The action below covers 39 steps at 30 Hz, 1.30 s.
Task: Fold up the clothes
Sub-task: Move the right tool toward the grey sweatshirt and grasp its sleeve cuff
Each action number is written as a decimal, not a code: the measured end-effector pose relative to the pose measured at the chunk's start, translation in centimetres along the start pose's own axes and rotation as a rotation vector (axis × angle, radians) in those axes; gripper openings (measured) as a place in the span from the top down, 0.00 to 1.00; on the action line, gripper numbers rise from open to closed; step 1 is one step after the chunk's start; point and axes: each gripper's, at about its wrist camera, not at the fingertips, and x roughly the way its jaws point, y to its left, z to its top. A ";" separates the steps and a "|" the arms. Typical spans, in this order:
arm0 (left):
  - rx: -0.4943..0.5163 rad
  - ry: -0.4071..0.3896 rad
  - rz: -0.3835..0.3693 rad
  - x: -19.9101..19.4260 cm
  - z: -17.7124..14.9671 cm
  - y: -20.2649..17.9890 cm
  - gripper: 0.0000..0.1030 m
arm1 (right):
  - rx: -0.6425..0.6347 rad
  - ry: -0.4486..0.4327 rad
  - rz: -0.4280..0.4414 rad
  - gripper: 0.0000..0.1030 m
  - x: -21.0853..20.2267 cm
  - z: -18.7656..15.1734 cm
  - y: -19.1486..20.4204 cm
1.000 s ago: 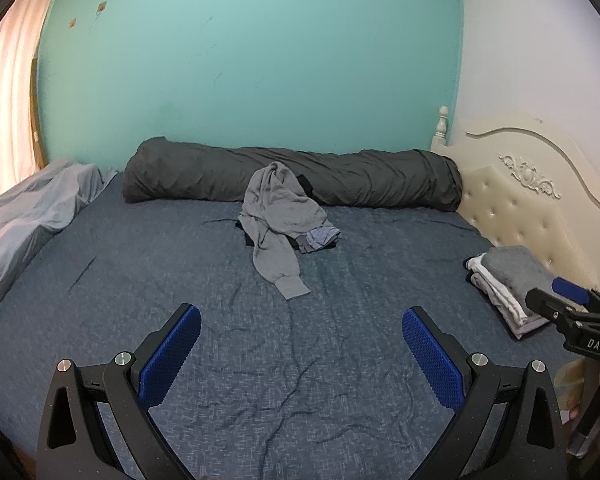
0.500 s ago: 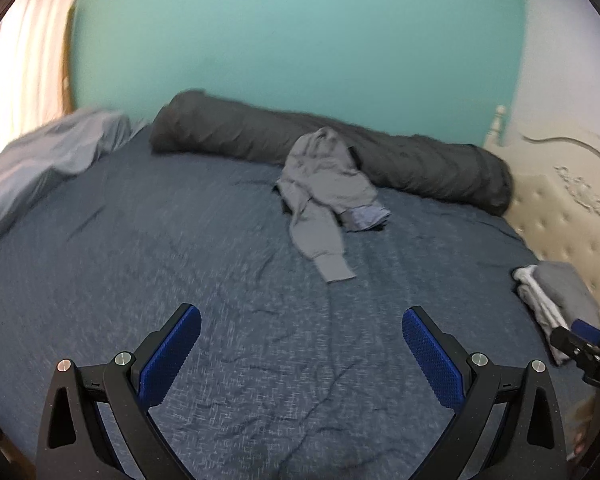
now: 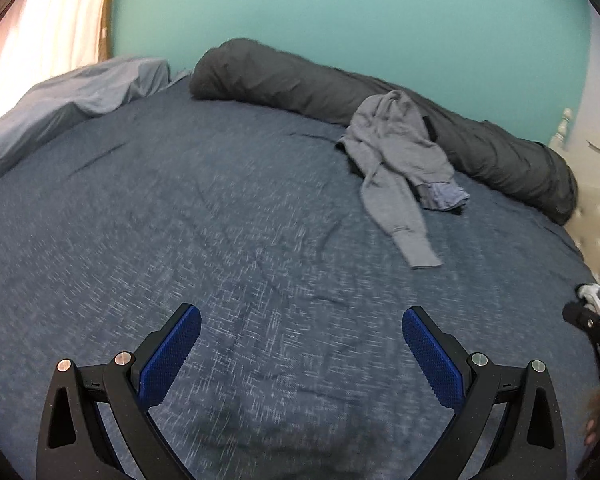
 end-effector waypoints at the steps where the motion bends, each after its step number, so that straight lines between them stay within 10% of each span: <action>1: -0.007 0.007 -0.006 0.8 -0.1 0.3 0.00 | -0.006 0.005 0.002 0.01 1.2 0.4 0.2; 32: -0.156 0.036 -0.066 8.3 -2.1 5.2 0.00 | -0.066 0.159 0.025 0.02 27.4 8.7 5.1; 39: -0.160 0.050 -0.064 8.7 -2.5 5.7 0.00 | -0.080 0.197 0.052 0.26 29.6 8.4 5.7</action>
